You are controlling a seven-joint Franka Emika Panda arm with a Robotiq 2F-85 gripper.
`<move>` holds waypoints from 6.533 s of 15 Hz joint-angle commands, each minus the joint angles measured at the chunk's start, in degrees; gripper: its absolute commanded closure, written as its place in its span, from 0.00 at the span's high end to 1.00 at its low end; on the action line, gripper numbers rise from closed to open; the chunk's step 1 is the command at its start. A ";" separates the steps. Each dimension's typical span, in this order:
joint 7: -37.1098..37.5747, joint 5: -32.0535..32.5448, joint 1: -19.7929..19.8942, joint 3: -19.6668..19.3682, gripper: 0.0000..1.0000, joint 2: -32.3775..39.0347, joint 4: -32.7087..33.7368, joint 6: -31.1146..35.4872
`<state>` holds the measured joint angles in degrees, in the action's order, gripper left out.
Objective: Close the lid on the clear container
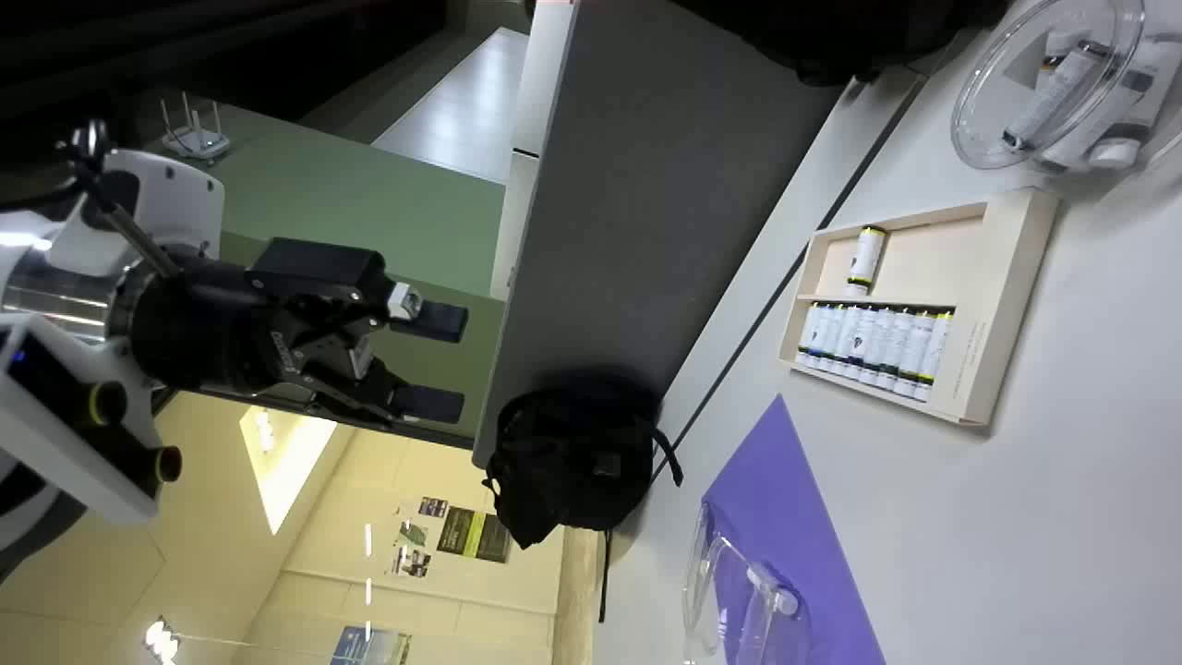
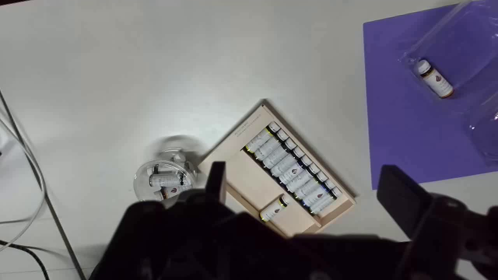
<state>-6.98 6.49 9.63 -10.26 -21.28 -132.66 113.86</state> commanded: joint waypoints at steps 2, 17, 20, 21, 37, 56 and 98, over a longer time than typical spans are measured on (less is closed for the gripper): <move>0.00 0.01 -0.02 -0.07 1.00 0.02 0.11 -0.09; 3.19 -6.42 -1.03 -0.09 1.00 18.53 12.22 5.47; -2.86 -12.60 -2.31 1.19 1.00 26.72 17.88 7.36; -7.08 -14.84 -2.61 2.08 1.00 29.71 20.29 8.07; -29.27 -23.61 -2.33 18.42 1.00 66.24 56.52 -15.51; -39.34 -24.92 -2.11 23.81 1.00 88.76 77.43 -24.48; -27.73 -48.45 1.20 32.02 1.00 104.46 88.50 -54.97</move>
<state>-38.34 -42.84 11.57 22.61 83.80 -43.40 60.50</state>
